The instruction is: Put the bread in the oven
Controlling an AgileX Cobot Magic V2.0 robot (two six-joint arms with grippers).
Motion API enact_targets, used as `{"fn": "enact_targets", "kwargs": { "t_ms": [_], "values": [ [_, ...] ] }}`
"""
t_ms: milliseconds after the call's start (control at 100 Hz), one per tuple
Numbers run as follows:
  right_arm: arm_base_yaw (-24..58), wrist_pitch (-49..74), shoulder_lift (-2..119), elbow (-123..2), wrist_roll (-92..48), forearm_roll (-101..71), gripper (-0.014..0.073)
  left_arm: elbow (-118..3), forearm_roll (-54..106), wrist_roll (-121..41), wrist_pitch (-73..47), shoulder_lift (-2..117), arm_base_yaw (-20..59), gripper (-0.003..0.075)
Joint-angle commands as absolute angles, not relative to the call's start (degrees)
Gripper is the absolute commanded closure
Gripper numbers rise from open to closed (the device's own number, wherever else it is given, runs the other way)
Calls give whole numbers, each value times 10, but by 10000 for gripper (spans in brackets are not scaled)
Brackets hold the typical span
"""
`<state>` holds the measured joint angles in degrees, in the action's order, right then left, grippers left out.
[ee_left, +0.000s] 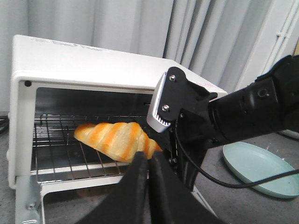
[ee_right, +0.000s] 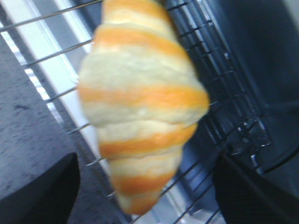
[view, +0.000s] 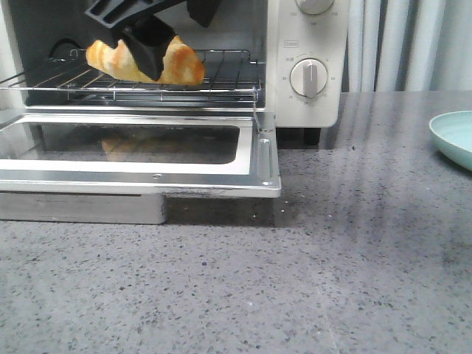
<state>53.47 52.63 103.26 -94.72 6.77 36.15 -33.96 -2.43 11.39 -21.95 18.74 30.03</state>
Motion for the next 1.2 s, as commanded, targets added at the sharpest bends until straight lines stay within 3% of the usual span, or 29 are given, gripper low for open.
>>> {"fn": "enact_targets", "kwargs": {
  "t_ms": [0, 300, 510, 890, 1190],
  "values": [
    [553, 528, 1001, -966, 70, 387, 69, -354, -44, 132, -208, 177, 282, 742],
    [636, 531, 970, -966, 77, 387, 69, -349, -97, 131, -226, 78, 155, 742],
    [661, 545, 953, -966, 97, 387, 69, -284, -97, 92, -183, 18, 91, 742],
    [658, 625, 947, -966, 102, 390, 69, -137, -108, 82, -115, 7, 85, 741],
    [658, 665, 934, -951, 110, 391, 69, -113, -106, 82, -91, 7, 85, 741]
  ]
}}
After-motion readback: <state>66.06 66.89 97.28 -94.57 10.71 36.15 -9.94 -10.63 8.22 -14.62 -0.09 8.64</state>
